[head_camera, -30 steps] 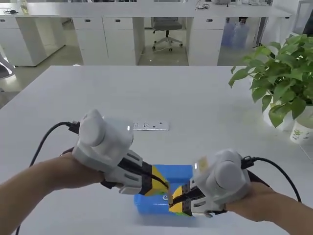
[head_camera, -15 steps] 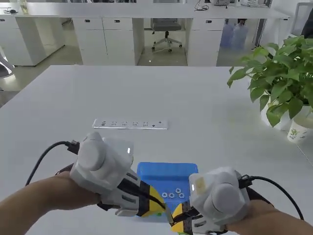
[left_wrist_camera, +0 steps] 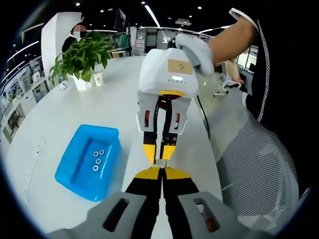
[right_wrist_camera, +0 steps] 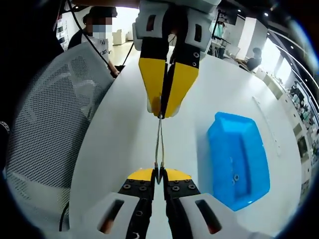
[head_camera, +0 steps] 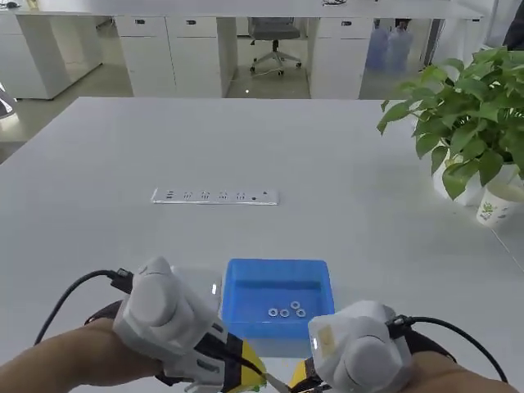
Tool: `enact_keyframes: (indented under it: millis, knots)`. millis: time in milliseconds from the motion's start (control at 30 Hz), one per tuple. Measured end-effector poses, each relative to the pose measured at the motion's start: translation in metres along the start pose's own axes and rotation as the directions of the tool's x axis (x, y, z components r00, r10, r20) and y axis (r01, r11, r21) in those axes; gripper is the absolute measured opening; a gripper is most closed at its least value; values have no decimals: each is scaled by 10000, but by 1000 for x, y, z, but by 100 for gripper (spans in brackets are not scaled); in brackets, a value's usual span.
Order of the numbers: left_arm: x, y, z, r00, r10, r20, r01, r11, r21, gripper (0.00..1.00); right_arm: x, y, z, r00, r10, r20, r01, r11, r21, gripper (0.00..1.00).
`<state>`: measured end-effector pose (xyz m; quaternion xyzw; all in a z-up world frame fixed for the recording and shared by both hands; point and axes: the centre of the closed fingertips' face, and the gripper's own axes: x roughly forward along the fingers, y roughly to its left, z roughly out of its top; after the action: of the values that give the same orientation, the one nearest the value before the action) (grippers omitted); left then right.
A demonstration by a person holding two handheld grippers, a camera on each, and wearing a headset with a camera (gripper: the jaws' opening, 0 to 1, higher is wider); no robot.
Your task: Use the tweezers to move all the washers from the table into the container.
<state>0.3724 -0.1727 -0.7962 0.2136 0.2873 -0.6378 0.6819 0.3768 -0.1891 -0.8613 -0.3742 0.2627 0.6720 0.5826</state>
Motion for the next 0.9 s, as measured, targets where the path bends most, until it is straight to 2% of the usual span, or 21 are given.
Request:
enact_keyframes:
  millis: [33, 133, 333, 600, 700, 900]
  knots:
    - [2, -1, -5, 9999, -30, -113, 30, 10000, -30, 4, 1, 2, -2, 9999, 85, -89, -85, 10000, -27, 8]
    - [3, -2, -8, 9999, -63, -117, 61, 9998, -169, 4, 6, 4, -7, 9995, 142, -291, -144, 9999, -61, 8]
    - [6, -4, -16, 9990, -93, -445, 88, 9999, -114, 4, 9, 6, -6, 9995, 222, -237, -219, 9997, 137, 8]
    - [3, -3, -20, 9981, 136, -598, -132, 9999, 72, 5, 11, 6, -5, 9995, 216, -225, -212, 9996, 179, 8]
    - [3, -2, -18, 9986, 183, -496, -178, 9998, 103, 8, 13, 6, -5, 9994, 215, -280, -211, 9997, 155, 8]
    - [3, -2, -19, 9973, 212, -709, -187, 9992, 359, 7, 16, 6, -4, 9990, 244, -380, -238, 9996, 159, 9]
